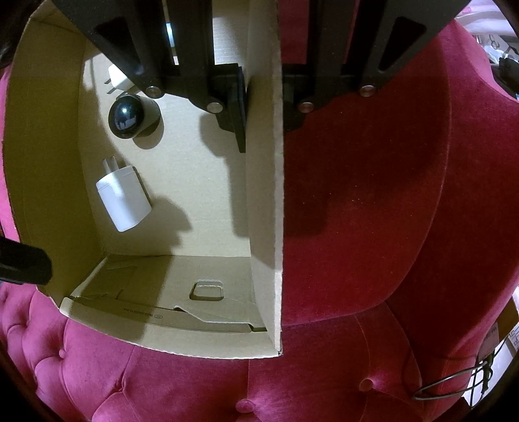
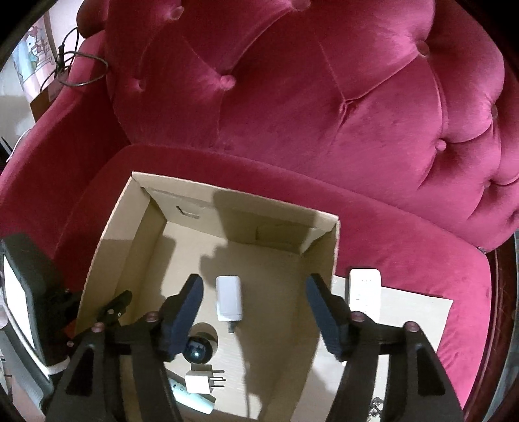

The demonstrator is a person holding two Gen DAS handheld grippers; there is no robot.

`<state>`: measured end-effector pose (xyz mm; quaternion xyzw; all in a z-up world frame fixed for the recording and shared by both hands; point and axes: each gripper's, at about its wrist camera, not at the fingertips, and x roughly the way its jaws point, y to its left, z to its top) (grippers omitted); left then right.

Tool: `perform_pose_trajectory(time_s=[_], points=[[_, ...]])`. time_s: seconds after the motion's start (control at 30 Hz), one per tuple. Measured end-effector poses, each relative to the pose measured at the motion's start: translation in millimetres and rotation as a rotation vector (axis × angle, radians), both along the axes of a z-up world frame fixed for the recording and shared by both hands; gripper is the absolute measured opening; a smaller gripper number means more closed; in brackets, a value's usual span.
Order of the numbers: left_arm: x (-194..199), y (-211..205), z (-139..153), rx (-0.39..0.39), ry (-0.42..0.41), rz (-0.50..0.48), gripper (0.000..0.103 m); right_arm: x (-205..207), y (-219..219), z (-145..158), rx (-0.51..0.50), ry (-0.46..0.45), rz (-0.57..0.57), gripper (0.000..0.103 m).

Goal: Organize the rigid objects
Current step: 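Move the right gripper out of the box toward the white remote control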

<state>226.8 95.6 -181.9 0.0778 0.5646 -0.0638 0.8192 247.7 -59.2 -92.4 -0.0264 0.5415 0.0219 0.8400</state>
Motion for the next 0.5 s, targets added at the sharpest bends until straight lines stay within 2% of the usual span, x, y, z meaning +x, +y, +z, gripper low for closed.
perform_pose_trajectory(time_s=[0.17, 0.2, 0.5], points=[[-0.4, -1.8, -0.4, 0.004, -0.001, -0.001, 0.014, -1.5, -9.0, 5.2, 0.001, -0.016, -0.011, 0.098], [-0.4, -2.1, -0.3, 0.005, -0.001, -0.001, 0.014, -2.4, -12.1, 6.6, -0.001, -0.020, -0.015, 0.100], [0.1, -1.1, -0.3, 0.003, 0.000, 0.000, 0.014, -9.1, -48.9, 12.2, -0.014, -0.036, -0.059, 0.103]])
